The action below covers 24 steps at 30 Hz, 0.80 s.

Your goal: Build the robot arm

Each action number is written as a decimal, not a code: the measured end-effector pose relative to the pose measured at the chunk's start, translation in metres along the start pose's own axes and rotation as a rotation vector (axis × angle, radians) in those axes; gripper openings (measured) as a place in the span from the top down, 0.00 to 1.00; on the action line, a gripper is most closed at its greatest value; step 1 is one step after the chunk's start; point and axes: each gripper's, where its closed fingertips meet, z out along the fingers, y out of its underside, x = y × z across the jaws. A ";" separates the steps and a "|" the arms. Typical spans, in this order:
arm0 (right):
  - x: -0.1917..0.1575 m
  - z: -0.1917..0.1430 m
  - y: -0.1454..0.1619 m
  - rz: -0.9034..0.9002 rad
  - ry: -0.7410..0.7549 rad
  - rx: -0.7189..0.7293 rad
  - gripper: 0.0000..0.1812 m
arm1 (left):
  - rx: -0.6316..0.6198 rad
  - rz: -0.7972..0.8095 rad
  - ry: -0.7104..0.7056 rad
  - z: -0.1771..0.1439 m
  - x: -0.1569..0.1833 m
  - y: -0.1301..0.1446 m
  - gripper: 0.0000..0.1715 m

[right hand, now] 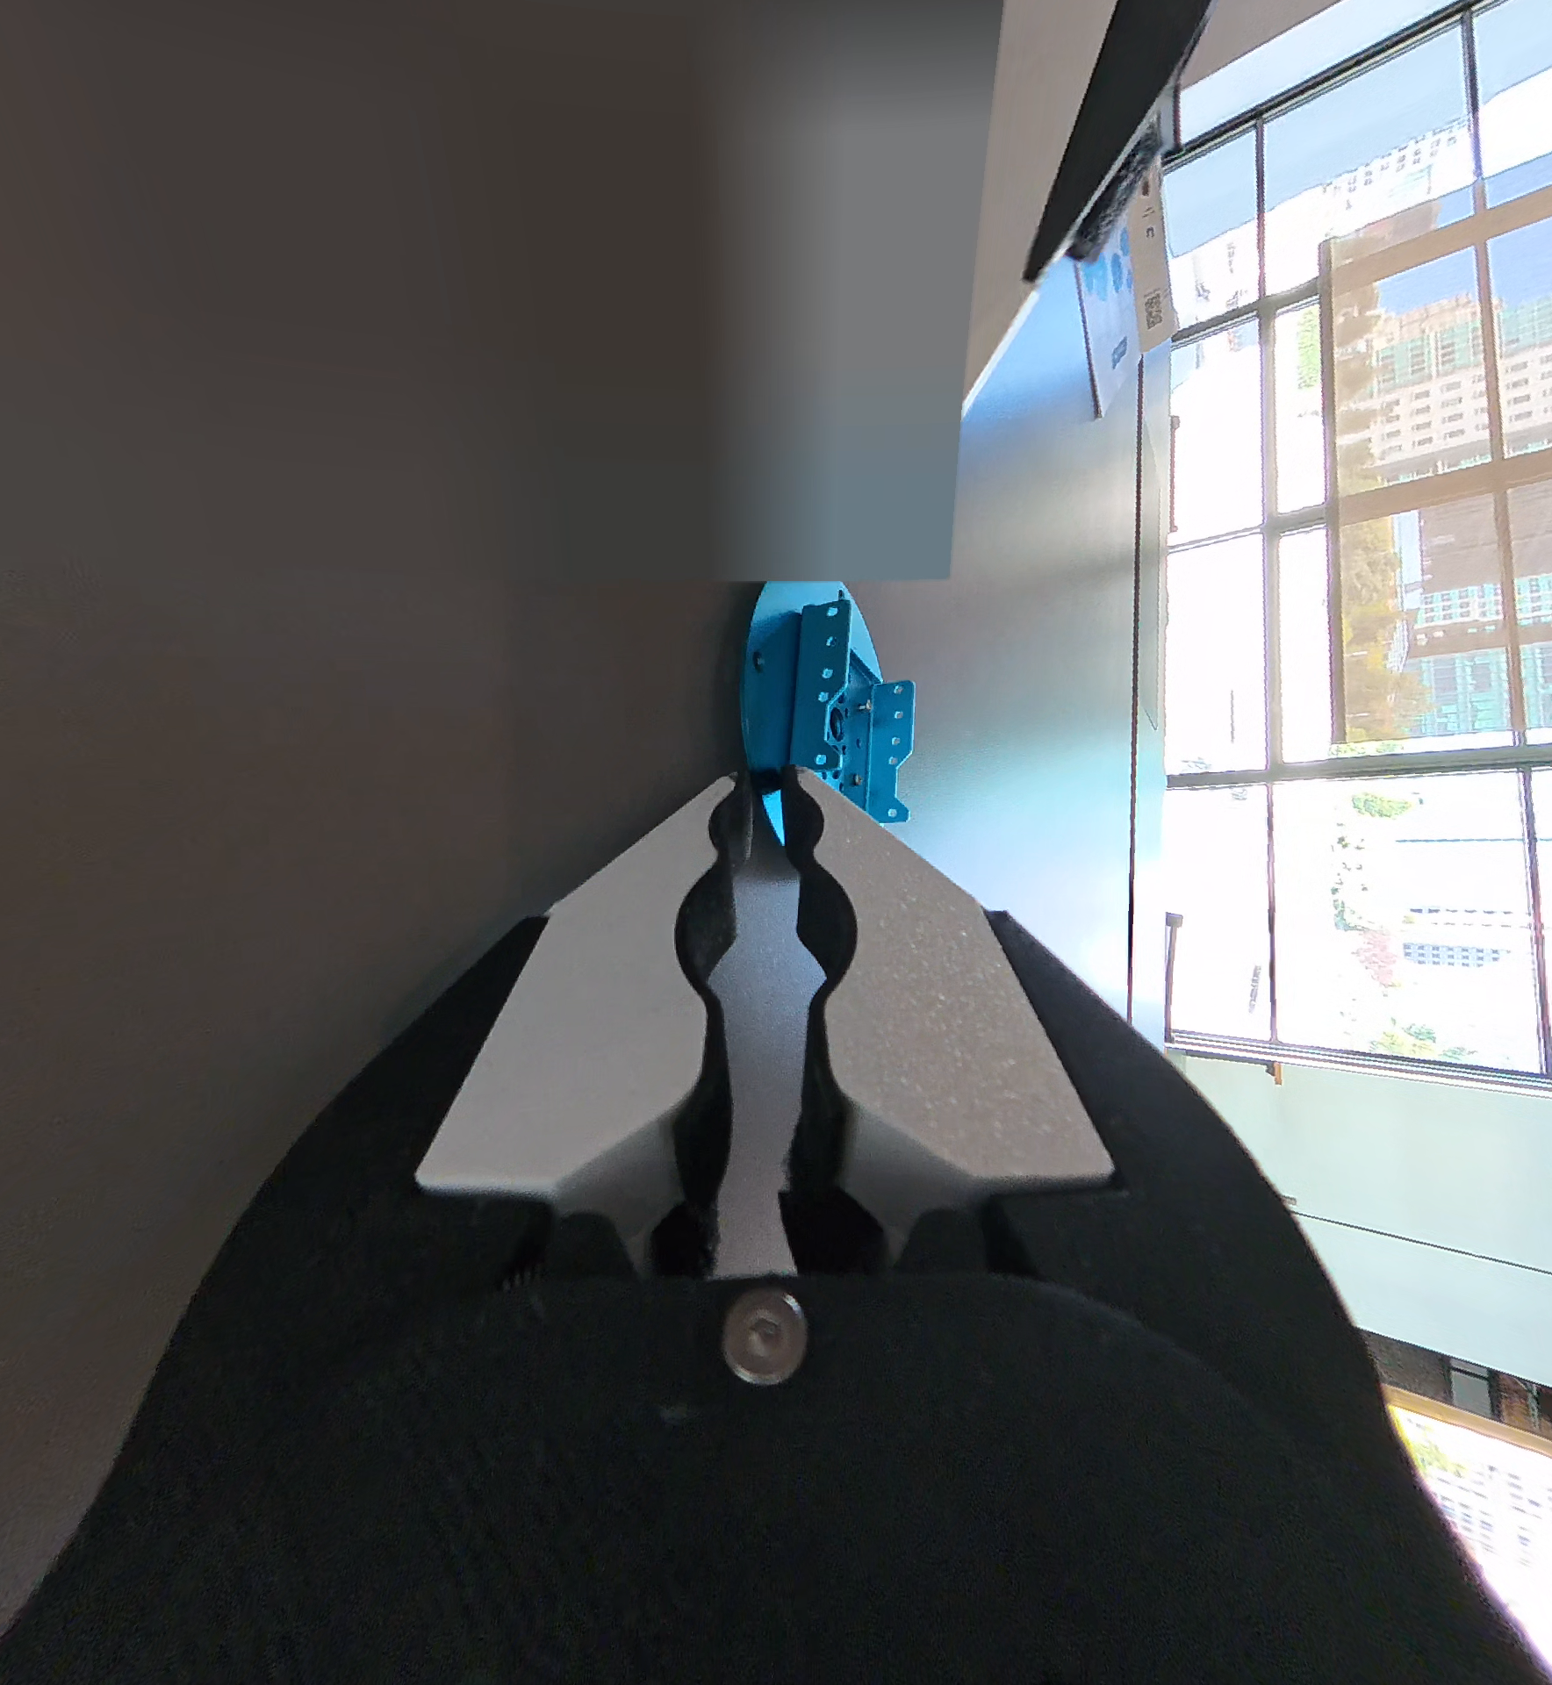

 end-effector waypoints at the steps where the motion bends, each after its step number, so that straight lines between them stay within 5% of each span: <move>1: 0.000 0.000 0.000 0.001 0.000 0.001 0.97 | 0.004 -0.016 0.001 -0.002 -0.002 0.002 0.98; 12: 0.000 0.000 0.000 0.002 0.000 0.003 0.97 | 0.143 -0.561 0.117 0.007 -0.022 -0.022 0.97; 19: 0.000 0.000 0.000 -0.001 0.001 0.000 0.97 | 0.184 -0.678 0.131 0.006 -0.028 -0.027 0.88; 24: 0.000 0.000 0.000 0.001 0.000 0.000 0.97 | 0.203 -0.664 0.124 0.005 -0.028 -0.032 0.91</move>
